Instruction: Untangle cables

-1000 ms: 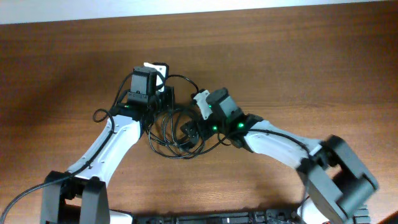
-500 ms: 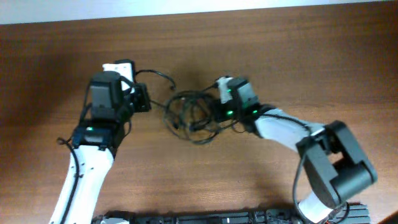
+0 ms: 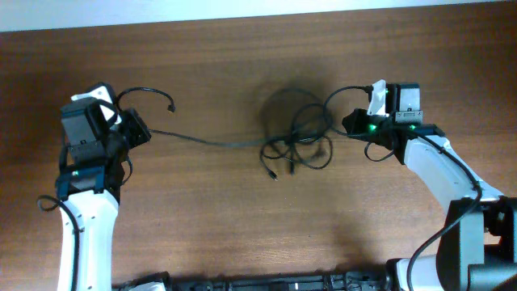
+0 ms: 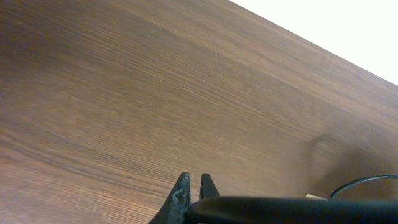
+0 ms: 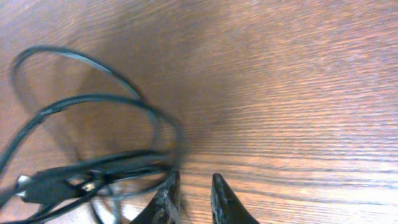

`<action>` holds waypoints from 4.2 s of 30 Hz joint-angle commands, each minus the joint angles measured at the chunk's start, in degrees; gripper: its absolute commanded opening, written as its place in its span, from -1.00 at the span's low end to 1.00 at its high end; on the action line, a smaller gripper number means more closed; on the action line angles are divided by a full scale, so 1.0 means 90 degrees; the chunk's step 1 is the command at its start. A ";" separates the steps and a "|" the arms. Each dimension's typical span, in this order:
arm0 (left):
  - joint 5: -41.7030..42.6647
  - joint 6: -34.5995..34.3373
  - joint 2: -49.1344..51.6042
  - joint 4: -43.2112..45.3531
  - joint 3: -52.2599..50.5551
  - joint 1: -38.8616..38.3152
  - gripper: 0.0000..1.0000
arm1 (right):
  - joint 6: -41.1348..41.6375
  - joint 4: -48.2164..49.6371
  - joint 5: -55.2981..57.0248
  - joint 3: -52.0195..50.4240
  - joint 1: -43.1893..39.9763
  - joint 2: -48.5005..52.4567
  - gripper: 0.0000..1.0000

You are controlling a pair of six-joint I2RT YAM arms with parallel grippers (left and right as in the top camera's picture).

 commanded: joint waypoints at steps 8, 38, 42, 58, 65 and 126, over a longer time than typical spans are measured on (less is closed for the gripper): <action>-0.0204 -0.0019 -0.0129 0.0100 0.0114 0.0075 -0.94 | -0.0051 -0.0078 -0.0481 -0.0010 -0.0012 -0.0080 -0.24; 0.2069 -0.4267 0.1171 -0.0748 0.0070 -0.1311 0.98 | -0.0049 -0.0299 -0.0481 -0.0010 0.0289 -0.0080 0.97; 0.1797 -0.6487 0.1535 -0.0775 0.0070 -0.2195 0.99 | -0.0049 -0.0328 -0.0481 -0.0010 0.0289 -0.0080 0.97; 0.1532 -0.8388 0.3657 -0.0702 0.0080 -0.3480 -0.89 | -0.0051 -0.0447 -0.0481 -0.0010 0.0289 -0.0080 0.97; 0.1554 -0.7002 0.3655 -0.0726 0.0187 -0.3274 -1.00 | -0.0049 -0.0393 -0.1212 -0.0007 0.0287 -0.0083 0.97; -0.0964 -0.3575 0.0321 -0.1491 0.1936 0.0158 -1.00 | -0.0056 -0.1095 -0.1554 -0.0005 -0.2149 -0.0228 0.22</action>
